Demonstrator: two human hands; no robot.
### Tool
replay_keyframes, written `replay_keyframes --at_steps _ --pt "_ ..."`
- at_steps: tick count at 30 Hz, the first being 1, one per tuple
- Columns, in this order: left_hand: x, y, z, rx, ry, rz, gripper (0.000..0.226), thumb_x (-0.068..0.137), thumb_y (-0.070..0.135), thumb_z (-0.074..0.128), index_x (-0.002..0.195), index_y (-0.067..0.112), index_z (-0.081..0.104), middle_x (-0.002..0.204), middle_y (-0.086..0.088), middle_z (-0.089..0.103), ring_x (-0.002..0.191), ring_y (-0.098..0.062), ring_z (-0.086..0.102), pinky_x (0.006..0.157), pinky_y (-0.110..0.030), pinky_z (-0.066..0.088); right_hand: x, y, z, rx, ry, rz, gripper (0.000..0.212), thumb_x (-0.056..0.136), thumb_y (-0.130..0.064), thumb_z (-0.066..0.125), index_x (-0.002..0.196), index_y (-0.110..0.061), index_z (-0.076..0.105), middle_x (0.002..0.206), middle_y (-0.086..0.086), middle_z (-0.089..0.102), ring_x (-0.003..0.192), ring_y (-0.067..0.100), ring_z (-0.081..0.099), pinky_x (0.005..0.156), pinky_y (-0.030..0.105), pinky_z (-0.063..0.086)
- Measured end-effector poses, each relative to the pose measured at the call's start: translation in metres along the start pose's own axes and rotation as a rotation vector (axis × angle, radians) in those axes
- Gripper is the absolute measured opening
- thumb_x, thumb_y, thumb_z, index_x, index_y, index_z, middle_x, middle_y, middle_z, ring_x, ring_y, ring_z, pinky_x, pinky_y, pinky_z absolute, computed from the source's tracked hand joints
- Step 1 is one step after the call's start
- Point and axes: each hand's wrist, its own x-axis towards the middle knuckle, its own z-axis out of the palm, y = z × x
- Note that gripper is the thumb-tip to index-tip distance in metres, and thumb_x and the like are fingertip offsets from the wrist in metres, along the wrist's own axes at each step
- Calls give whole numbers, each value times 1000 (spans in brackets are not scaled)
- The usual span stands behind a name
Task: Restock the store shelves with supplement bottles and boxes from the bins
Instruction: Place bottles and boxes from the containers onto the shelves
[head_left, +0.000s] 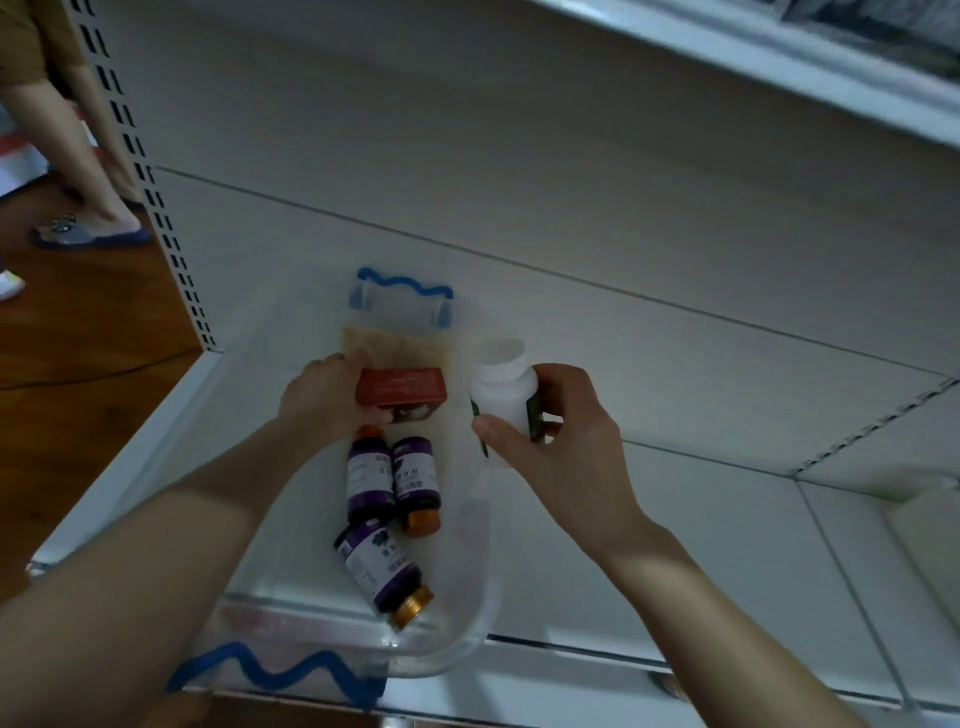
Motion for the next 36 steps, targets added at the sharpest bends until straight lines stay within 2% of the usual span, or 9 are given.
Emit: replay_keyframes --at_steps 4,9,11,14,21,28,31,33,36 --pt "-31 18 -34 -50 41 -1 57 74 48 71 116 15 52 110 -6 61 98 -25 58 76 -31 42 -9 -10 -1 4 -12 51 43 73 -24 76 93 -36 40 86 -23 52 77 -22 51 64 2 43" --pt "-108 28 -73 -302 66 -36 51 68 60 67 96 20 52 84 7 55 75 -12 53 63 -24 41 -35 -32 -1 22 -24 152 42 72 -24 77 92 -36 42 86 -28 49 74 -25 49 60 -2 39" --pt "-137 29 -87 -321 105 -87 48 71 53 71 101 19 54 87 6 55 80 -13 54 67 -24 38 -50 -44 0 31 -5 168 42 71 -23 78 90 -36 44 86 -28 50 76 -26 49 60 -3 37" --pt "-176 30 -106 -420 212 -70 56 67 50 74 108 15 58 96 0 63 89 -17 60 74 -29 49 -71 -61 -2 1 15 145 42 71 -25 78 100 -27 47 91 -25 52 82 -16 54 66 0 40" --pt "-270 46 -153 -492 156 -178 55 73 43 72 117 17 53 101 9 53 94 -11 54 84 -35 52 -132 -121 -24 20 -25 246 51 71 -28 76 110 -28 42 99 -25 49 93 1 54 73 9 43" --pt "-334 94 -213 -590 77 -158 54 72 46 71 117 21 55 98 13 53 89 -7 54 79 -27 49 -166 -198 -100 16 -21 269 64 73 -32 74 123 -40 34 109 -21 49 104 7 51 87 22 43" --pt "-345 124 -240 -593 66 -75 58 71 46 71 121 21 54 101 12 54 91 -8 54 79 -27 49 -173 -232 -146 69 -5 257 65 75 -30 72 122 -51 32 113 -8 54 102 7 55 78 14 47" --pt "-347 148 -255 -590 76 -31 58 71 44 72 121 20 55 101 10 54 91 -9 53 77 -25 47 -175 -251 -178 110 19 224 62 75 -23 72 119 -49 37 109 -4 57 95 9 57 71 14 50" --pt "-349 189 -271 -625 63 48 49 71 39 74 114 23 57 98 10 55 88 -9 52 73 -23 40 -179 -270 -226 135 69 183 52 74 -13 73 108 -41 45 100 -7 58 88 9 59 79 24 52"
